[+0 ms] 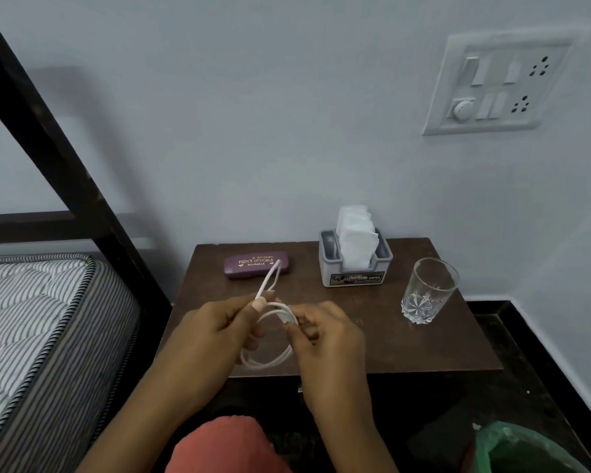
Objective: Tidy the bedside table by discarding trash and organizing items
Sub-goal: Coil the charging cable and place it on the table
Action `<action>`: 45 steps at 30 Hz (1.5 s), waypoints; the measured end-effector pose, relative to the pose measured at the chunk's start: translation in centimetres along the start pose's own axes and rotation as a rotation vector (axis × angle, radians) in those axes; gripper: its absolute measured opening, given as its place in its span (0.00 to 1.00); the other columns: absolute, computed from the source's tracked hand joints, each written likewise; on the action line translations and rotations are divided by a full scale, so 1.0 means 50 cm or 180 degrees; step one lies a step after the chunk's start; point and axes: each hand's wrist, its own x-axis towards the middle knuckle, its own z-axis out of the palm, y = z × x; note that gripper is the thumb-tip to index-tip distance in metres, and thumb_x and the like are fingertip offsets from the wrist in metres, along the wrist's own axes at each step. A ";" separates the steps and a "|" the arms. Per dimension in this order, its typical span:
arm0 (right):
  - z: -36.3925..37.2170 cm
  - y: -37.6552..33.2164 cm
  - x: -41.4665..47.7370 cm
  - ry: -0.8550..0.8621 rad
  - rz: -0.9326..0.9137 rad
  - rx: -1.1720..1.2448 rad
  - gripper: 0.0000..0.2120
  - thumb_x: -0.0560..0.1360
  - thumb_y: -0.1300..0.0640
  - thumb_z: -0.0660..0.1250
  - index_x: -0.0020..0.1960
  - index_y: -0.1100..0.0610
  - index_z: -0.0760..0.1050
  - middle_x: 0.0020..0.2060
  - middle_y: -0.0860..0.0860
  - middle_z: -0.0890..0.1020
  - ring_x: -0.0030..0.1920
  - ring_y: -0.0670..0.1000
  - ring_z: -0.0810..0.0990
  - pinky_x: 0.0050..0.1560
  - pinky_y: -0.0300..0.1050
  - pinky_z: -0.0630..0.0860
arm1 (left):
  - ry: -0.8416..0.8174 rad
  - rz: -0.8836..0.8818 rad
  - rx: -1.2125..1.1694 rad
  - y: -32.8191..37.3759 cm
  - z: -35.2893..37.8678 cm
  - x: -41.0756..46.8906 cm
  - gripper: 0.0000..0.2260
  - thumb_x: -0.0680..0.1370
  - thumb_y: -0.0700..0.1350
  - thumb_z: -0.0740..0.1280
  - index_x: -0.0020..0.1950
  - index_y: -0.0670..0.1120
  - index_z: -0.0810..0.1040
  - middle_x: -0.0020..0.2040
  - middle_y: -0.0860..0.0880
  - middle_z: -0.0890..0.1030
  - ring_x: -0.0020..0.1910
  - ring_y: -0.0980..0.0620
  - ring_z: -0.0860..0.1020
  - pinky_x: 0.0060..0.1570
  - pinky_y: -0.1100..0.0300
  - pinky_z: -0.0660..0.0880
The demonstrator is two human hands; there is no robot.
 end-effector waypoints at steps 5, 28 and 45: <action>0.007 -0.007 -0.009 0.0035 -0.0255 0.0000 0.09 0.73 0.63 0.69 0.49 0.50 0.81 0.41 0.45 0.78 0.42 0.44 0.78 0.42 0.36 0.75 | 0.0037 -0.0081 0.0803 0.019 -0.011 -0.010 0.12 0.77 0.60 0.54 0.41 0.74 0.74 0.36 0.60 0.82 0.41 0.62 0.77 0.54 0.57 0.73; 0.009 0.007 -0.002 0.0499 -0.0052 0.0634 0.11 0.68 0.66 0.72 0.43 0.51 0.79 0.44 0.42 0.79 0.42 0.45 0.81 0.43 0.41 0.79 | -0.0074 0.1300 0.1674 -0.006 -0.010 0.010 0.22 0.68 0.69 0.42 0.59 0.77 0.63 0.36 0.66 0.75 0.44 0.58 0.71 0.48 0.58 0.71; -0.010 -0.022 -0.011 0.0819 -0.0897 -0.1141 0.11 0.75 0.46 0.59 0.49 0.46 0.79 0.41 0.41 0.82 0.40 0.45 0.77 0.39 0.40 0.74 | 0.0812 0.1158 -0.0133 -0.043 0.049 -0.011 0.11 0.76 0.53 0.60 0.54 0.62 0.79 0.40 0.58 0.81 0.34 0.62 0.82 0.38 0.70 0.76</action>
